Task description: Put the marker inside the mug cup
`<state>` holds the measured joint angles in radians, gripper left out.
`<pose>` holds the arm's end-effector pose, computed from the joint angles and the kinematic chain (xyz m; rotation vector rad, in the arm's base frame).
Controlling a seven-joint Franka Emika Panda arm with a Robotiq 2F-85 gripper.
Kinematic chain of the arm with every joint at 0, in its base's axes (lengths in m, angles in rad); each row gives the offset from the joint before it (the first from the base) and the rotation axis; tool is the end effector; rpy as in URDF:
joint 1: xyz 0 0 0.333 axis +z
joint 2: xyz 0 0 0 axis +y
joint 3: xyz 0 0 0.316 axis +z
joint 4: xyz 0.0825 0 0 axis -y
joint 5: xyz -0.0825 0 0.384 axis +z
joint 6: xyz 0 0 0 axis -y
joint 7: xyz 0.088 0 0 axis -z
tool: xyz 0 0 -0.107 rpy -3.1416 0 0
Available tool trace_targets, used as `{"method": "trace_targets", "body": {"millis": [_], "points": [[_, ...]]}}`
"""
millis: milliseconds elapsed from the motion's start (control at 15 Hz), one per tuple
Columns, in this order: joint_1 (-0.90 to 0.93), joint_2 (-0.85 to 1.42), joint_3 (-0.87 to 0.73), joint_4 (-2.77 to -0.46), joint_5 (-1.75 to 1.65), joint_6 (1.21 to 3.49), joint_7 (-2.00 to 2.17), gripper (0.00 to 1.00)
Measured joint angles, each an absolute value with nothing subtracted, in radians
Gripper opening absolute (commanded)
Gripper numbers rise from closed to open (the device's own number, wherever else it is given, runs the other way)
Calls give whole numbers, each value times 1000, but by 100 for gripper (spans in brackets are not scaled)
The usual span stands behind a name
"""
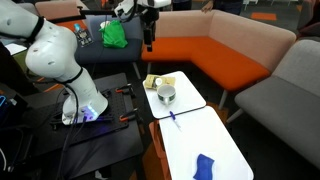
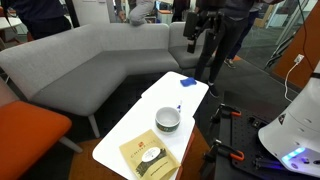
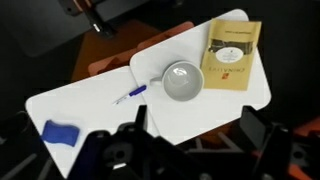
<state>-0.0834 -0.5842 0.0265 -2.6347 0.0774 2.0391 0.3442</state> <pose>0.3598 -0.0163 0.4301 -3.0146 0.6756 0.0291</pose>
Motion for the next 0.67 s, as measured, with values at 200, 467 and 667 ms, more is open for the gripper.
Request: {"method": "trace_targets", "body": {"millis": [200, 467, 667], "points": [[-142, -444, 10, -2591, 92, 2135, 421, 100], [-172, -226, -16, -2517, 146, 2239, 532, 100], [-177, -84, -46, -2489, 181, 2328, 623, 100]]}}
